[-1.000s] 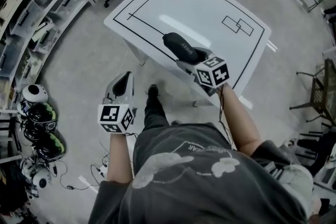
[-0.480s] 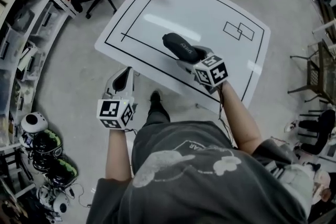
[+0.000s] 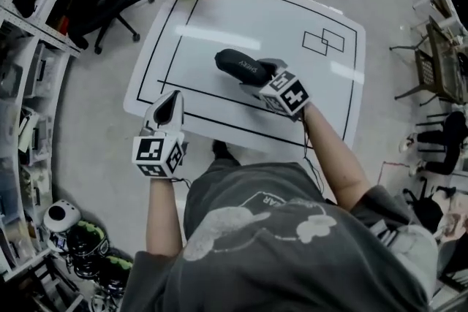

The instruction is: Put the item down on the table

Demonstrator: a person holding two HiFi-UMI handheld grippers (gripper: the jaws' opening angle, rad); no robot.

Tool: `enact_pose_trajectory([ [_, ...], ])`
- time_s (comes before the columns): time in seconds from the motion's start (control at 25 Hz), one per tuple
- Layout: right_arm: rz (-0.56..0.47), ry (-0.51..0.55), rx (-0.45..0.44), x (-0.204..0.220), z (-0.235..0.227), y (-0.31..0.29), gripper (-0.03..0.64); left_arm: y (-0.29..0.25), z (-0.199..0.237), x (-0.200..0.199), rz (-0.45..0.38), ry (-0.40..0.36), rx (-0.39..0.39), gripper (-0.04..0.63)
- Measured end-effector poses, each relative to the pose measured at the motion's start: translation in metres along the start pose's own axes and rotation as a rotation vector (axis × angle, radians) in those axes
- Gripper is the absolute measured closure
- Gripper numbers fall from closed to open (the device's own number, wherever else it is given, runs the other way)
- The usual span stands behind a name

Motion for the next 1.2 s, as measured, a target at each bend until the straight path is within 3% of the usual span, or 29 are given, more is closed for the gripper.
enact_pose_trajectory([
  [0.56,0.155,0.140,0.001,-0.017,-0.029,-0.063,0.290,-0.067,0.056,-0.008,0.063,0.003,0.121,0.592],
  [1.2,0.193,0.175,0.018,-0.006,-0.034,-0.076,0.275,-0.069,0.061,-0.007,0.072,0.001,0.126,0.592],
])
Point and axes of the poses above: the fingertips, and each gripper's own axes: y backward along the fingers, z to its left, x out of its underside, the point moved 5 cm from there along y, backward along the fingers, and after that the axes turned 3 degrees about y, right-handed, at the moved point
